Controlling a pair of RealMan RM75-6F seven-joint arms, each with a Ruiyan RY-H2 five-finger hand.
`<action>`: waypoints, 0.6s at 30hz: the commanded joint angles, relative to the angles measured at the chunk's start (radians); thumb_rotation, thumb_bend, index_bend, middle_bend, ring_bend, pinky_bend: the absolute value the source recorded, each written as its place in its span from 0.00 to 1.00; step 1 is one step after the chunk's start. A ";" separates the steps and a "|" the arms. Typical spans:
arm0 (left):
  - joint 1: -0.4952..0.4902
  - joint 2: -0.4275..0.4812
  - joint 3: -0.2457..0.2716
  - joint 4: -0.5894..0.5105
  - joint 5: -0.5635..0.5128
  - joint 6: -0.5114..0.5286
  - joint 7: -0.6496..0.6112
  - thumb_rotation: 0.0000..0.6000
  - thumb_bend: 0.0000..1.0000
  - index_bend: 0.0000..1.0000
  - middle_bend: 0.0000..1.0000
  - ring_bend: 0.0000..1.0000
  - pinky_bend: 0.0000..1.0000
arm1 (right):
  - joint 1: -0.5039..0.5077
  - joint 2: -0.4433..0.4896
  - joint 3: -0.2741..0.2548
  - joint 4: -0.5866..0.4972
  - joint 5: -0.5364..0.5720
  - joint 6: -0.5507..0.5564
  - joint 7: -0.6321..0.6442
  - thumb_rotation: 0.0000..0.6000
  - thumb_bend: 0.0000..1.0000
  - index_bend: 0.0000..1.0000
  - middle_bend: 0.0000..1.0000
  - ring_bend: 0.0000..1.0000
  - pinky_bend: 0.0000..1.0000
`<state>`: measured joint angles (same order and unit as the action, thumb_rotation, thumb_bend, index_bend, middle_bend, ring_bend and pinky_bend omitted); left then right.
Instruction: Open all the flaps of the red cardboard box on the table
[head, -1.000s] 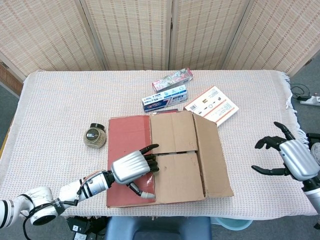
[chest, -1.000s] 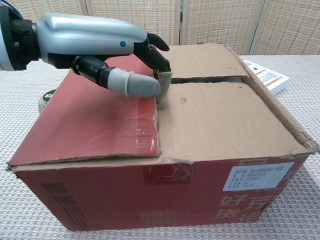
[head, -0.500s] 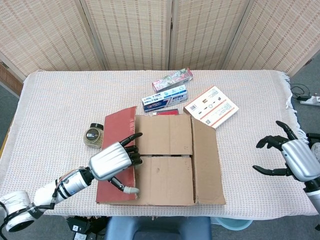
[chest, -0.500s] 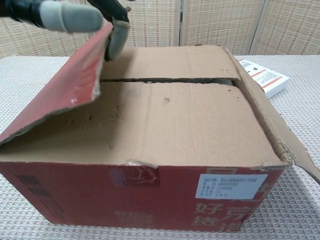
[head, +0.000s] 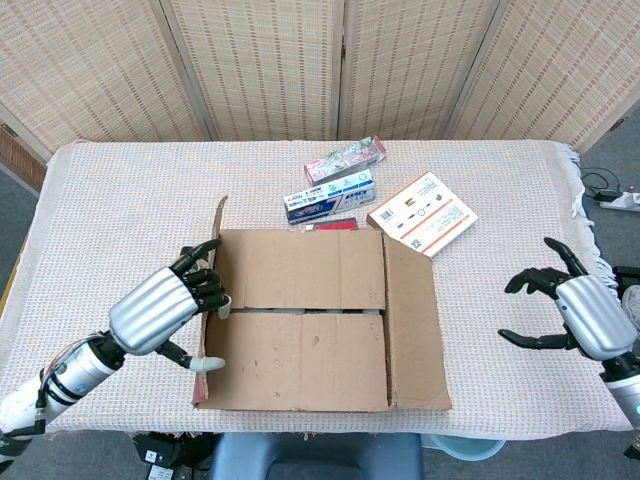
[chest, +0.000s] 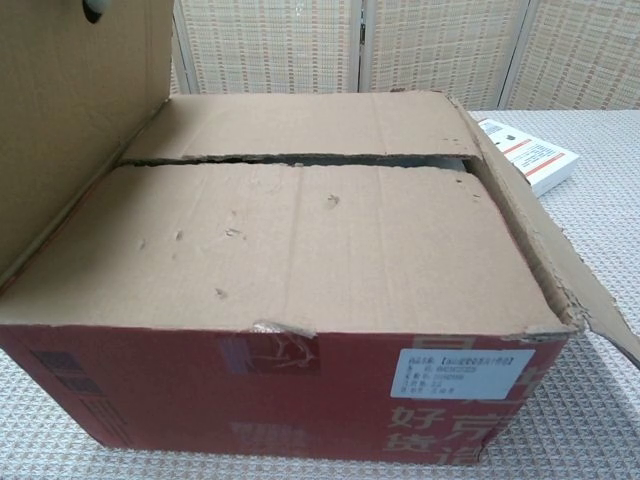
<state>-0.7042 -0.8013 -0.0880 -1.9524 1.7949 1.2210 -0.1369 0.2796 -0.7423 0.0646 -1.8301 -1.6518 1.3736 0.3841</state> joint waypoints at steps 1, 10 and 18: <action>0.037 0.021 0.002 0.019 -0.009 0.044 -0.026 0.00 0.17 0.55 0.57 0.40 0.00 | 0.004 0.000 0.003 -0.005 0.003 -0.005 -0.006 0.32 0.01 0.43 0.47 0.46 0.00; 0.116 0.060 0.016 0.048 -0.050 0.095 -0.060 0.00 0.17 0.55 0.57 0.37 0.00 | 0.013 0.000 0.010 -0.016 0.002 -0.016 -0.020 0.31 0.01 0.43 0.47 0.46 0.00; 0.145 0.072 0.013 0.044 -0.160 0.034 -0.014 0.00 0.17 0.55 0.56 0.35 0.00 | 0.027 -0.010 0.011 -0.026 -0.010 -0.039 -0.061 0.38 0.01 0.42 0.43 0.42 0.00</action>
<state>-0.5666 -0.7294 -0.0696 -1.9057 1.6580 1.2674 -0.1690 0.3026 -0.7489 0.0754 -1.8525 -1.6581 1.3416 0.3345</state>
